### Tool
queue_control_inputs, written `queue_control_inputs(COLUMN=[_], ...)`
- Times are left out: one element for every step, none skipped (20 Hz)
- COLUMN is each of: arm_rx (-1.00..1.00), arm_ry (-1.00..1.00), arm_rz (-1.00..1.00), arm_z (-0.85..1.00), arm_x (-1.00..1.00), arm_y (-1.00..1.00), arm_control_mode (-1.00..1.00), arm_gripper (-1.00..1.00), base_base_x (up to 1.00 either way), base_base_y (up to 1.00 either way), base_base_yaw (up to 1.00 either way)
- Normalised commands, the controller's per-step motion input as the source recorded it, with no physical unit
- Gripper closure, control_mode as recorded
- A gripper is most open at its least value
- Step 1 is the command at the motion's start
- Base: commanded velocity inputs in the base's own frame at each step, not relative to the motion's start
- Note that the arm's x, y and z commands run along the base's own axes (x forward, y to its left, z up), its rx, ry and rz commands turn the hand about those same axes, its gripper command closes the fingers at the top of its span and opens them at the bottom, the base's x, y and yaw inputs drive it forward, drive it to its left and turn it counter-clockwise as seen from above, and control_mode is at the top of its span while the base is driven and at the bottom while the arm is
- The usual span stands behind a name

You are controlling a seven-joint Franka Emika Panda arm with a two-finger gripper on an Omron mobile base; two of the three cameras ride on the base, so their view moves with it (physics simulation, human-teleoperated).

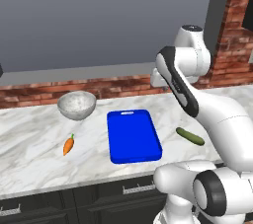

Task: Place the two vegetables and bowl onto the tray for setting up a vegetable dip station.

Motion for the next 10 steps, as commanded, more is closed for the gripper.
queue_control_inputs(arm_rx=[0.00, 0.00, 0.00, 0.00, 0.00, 0.00, 0.00, 0.01, 0.03, 0.03], arm_ry=[0.00, 0.00, 0.00, 0.00, 0.00, 0.00, 0.00, 0.00, 0.00, 0.00], arm_rz=[0.00, 0.00, 0.00, -0.03, -0.08, -0.14, -0.13, -0.13, -0.13, -0.15], arm_z=[0.00, 0.00, 0.00, -0.07, -0.05, -0.07, -0.05, -0.04, -0.04, -0.04], arm_x=[0.00, -0.01, 0.00, 0.00, 0.00, 0.00, 0.00, 0.01, 0.05, 0.08], arm_y=[0.00, 0.00, 0.00, 0.10, 0.14, 0.25, 0.33, 0.36, 0.37, 0.41], arm_control_mode=[-1.00, -1.00, -1.00, -1.00, -1.00, -1.00, -1.00, -1.00, -1.00, -1.00], arm_gripper=[-1.00, -1.00, -1.00, -1.00, -1.00, -1.00, -1.00, -1.00, -1.00, -1.00], base_base_x=[0.00, 0.00, 0.00, 0.00, 0.00, 0.00, 0.00, 0.00, 0.00, 0.00], base_base_y=[0.00, 0.00, 0.00, 0.00, 0.00, 0.00, 0.00, 0.00, 0.00, 0.00], base_base_yaw=[0.00, 0.00, 0.00, 0.00, 0.00, 0.00, 0.00, 0.00, 0.00, 0.00])
